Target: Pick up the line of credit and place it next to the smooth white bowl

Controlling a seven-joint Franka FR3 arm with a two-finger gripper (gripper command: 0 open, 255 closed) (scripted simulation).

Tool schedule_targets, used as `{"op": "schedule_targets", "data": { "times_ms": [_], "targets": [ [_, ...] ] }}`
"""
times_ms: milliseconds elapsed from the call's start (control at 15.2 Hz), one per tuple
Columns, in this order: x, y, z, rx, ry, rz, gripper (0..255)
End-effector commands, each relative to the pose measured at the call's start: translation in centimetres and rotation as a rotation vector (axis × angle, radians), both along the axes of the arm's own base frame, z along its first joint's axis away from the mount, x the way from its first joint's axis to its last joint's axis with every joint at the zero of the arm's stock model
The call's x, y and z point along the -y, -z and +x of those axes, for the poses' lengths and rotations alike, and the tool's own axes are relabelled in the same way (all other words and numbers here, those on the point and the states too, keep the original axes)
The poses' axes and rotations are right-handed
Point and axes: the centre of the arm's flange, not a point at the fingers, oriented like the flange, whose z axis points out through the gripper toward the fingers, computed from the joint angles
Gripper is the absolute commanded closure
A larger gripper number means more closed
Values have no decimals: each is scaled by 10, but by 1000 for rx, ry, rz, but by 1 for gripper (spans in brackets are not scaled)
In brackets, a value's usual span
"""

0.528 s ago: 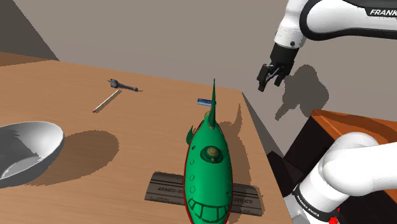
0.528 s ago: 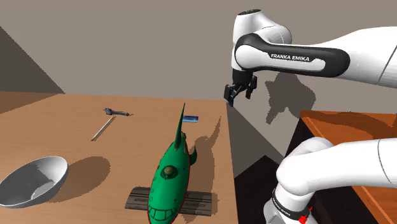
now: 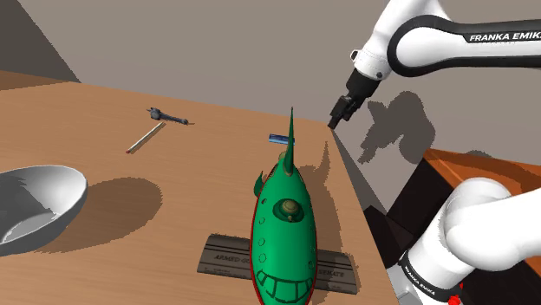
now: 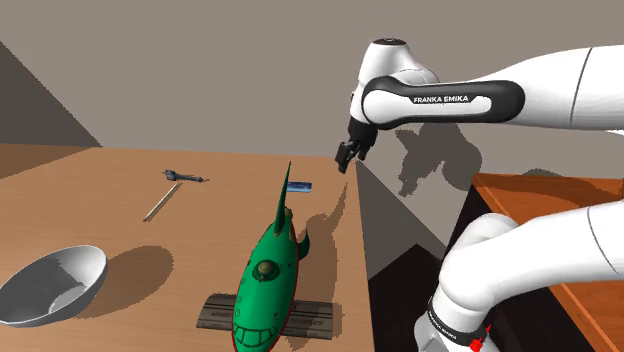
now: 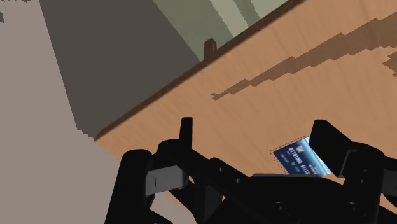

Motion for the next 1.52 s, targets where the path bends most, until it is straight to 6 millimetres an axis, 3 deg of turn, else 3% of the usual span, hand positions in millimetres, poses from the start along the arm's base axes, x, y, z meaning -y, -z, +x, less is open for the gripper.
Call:
{"op": "schedule_targets", "data": {
  "times_ms": [0,330,726,1254,1452],
  "targets": [
    [-4,10,13,53,-106,31,0],
    [-24,35,48,166,-362,111,0],
    [-61,57,84,302,-669,206,0],
    [-79,91,100,308,-685,211,0],
    [-79,91,100,308,-685,211,0]
  ]
}}
